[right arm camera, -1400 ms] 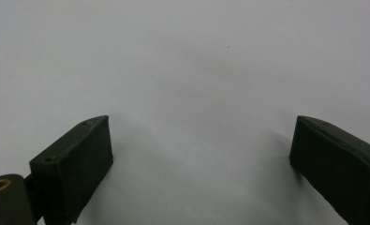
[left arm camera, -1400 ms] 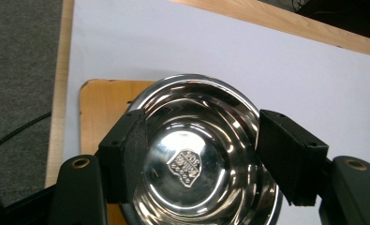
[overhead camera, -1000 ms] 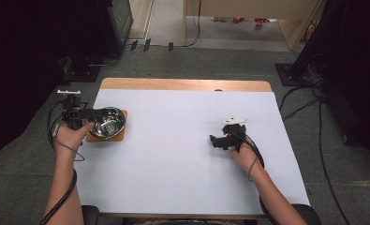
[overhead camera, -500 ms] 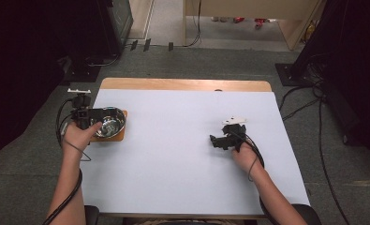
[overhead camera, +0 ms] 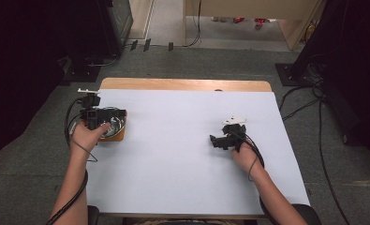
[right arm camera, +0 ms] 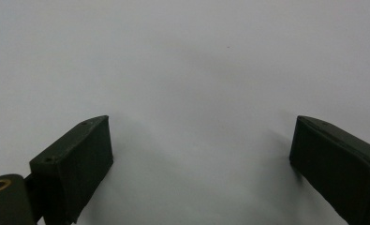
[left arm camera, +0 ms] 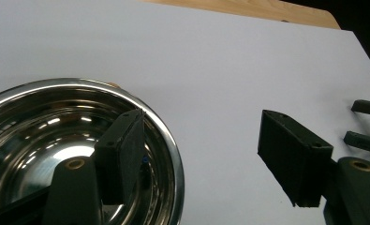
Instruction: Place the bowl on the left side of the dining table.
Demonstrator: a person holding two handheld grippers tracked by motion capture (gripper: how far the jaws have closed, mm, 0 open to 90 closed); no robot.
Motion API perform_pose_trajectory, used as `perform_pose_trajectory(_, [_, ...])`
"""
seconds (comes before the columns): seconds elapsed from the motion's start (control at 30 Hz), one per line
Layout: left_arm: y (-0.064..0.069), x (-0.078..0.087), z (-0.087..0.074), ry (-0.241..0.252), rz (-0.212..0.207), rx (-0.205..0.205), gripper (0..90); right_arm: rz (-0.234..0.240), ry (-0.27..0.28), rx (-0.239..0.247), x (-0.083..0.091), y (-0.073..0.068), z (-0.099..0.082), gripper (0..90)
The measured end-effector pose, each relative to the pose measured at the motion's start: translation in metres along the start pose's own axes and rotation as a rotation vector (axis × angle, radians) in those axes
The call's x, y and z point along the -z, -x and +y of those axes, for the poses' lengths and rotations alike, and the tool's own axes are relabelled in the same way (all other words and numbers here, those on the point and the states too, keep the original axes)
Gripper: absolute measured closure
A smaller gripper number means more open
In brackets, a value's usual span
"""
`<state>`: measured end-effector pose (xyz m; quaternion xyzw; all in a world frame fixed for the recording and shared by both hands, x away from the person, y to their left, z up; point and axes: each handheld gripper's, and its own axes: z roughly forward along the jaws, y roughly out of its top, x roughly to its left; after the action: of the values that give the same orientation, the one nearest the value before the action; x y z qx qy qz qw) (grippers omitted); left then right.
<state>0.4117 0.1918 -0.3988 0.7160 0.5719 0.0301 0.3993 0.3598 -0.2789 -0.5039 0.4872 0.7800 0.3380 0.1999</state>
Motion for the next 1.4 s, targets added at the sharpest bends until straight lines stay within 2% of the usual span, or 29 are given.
perform_pose_trajectory(0.2, [0.007,-0.005,-0.001,-0.008,-0.007,-0.016,32.2,0.0,0.0,0.0,0.0,0.0,0.0,5.8])
perform_pose_trajectory(0.57, [0.026,-0.024,-0.007,-0.013,-0.056,-0.065,31.2,0.0,-0.001,-0.001,0.0,0.0,0.0,5.8])
perform_pose_trajectory(1.07, [0.046,-0.043,-0.015,-0.025,-0.093,-0.129,30.3,0.0,-0.001,0.0,0.0,0.0,0.0,5.8])
perform_pose_trajectory(1.4, [0.06,-0.058,-0.021,-0.056,-0.122,-0.163,29.8,0.0,-0.001,0.0,0.0,0.0,0.0,5.7])
